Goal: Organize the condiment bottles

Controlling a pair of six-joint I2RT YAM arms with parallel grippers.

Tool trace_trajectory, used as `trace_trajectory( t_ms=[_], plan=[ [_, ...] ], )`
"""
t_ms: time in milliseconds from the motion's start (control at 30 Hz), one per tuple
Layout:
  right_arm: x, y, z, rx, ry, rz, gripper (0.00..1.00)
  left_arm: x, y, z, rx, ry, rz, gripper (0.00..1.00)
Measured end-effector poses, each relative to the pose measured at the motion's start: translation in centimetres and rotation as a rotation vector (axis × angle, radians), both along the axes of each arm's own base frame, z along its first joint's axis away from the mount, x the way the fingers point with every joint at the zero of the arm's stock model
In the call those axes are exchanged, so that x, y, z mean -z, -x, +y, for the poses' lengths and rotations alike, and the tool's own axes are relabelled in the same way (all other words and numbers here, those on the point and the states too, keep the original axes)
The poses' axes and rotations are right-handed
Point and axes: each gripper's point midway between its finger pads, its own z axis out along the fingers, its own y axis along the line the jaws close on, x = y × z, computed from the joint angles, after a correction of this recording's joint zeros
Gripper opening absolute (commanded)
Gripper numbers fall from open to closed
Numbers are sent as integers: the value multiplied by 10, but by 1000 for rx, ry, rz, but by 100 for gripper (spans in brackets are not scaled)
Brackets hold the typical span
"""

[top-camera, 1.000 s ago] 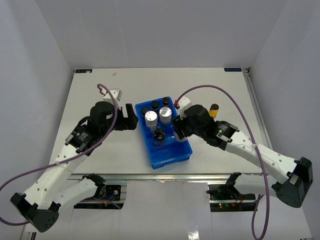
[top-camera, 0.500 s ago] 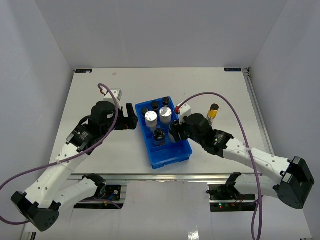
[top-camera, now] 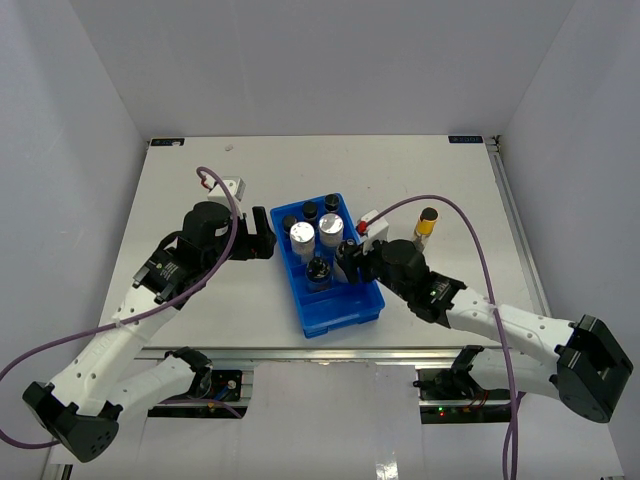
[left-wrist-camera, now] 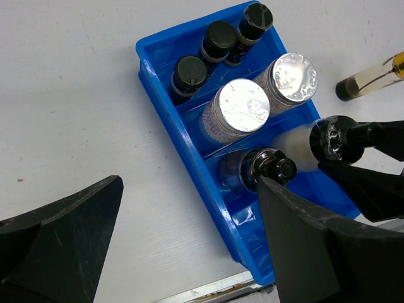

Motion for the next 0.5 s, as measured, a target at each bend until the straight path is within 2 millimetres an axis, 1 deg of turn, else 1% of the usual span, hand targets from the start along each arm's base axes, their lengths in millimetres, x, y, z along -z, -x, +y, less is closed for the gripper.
trace_trajectory(
  t_ms=[133,233,267,333,400,500],
  plan=[
    [20,3,-8,4,39,14,8,1,0,0,0,-1,2,98],
    [28,4,-11,8,52,13,8,1,0,0,0,-1,2,98],
    [30,4,-11,8,52,11,9,1,0,0,0,-1,2,98],
    [32,5,-12,8,49,7,18,1,0,0,0,-1,2,98],
    [35,5,-12,9,49,6,42,1,0,0,0,-1,2,98],
    [36,4,-12,9,49,3,59,1,0,0,0,-1,2,98]
  ],
)
